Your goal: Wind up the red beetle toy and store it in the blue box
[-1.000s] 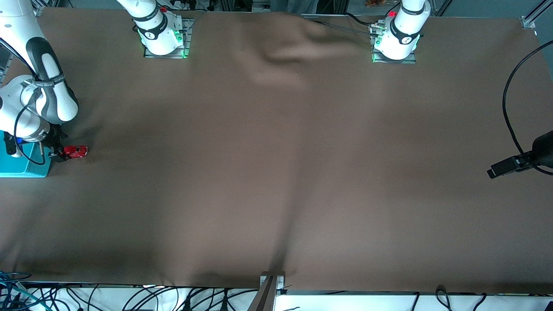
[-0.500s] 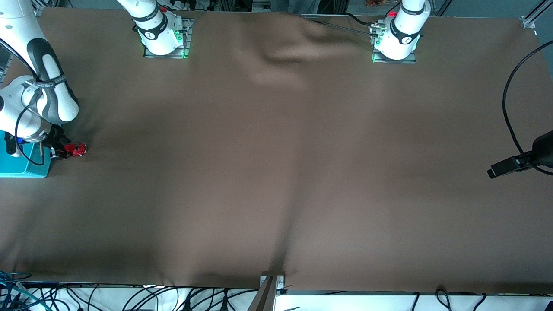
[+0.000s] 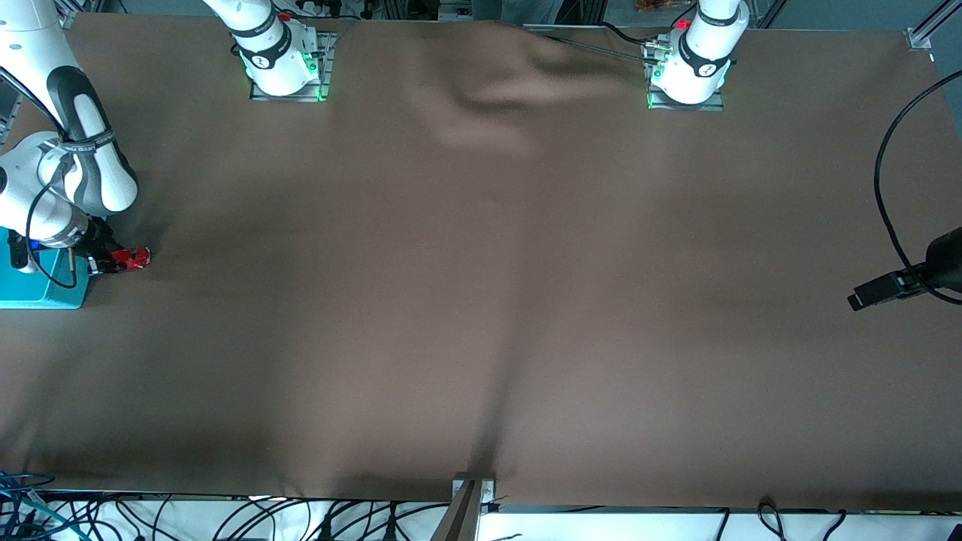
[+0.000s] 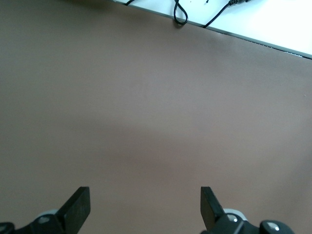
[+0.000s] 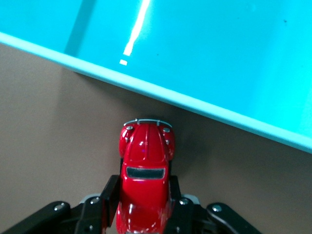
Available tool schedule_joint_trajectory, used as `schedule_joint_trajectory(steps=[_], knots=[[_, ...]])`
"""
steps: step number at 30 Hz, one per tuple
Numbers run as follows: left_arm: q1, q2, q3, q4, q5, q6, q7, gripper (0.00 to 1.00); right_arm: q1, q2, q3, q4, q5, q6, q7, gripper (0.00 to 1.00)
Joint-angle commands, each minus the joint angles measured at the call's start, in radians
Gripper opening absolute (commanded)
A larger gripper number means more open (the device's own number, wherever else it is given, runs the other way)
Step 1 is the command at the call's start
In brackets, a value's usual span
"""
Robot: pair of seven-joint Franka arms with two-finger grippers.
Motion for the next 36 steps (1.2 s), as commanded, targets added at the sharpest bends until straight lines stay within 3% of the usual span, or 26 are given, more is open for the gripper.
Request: schedule_joint_trajectory(steps=[1, 15, 21, 36], knots=[[-0.004, 0.002, 0.003, 0.014, 0.013, -0.001, 0.016, 1.00, 0.009, -0.072, 0.001, -0.009, -0.002, -0.073, -0.105, 0.00], [-0.002, 0.002, 0.004, 0.014, 0.013, -0.001, 0.016, 1.00, 0.009, -0.104, -0.009, 0.091, -0.025, -0.262, -0.402, 0.00], [-0.002, 0.002, 0.004, 0.014, 0.013, -0.001, 0.016, 1.00, 0.007, -0.116, -0.036, 0.100, -0.062, -0.268, -0.551, 0.00], [-0.002, 0.002, 0.004, 0.014, 0.013, -0.001, 0.016, 1.00, -0.014, -0.136, -0.128, 0.107, -0.055, -0.271, -0.924, 0.00]])
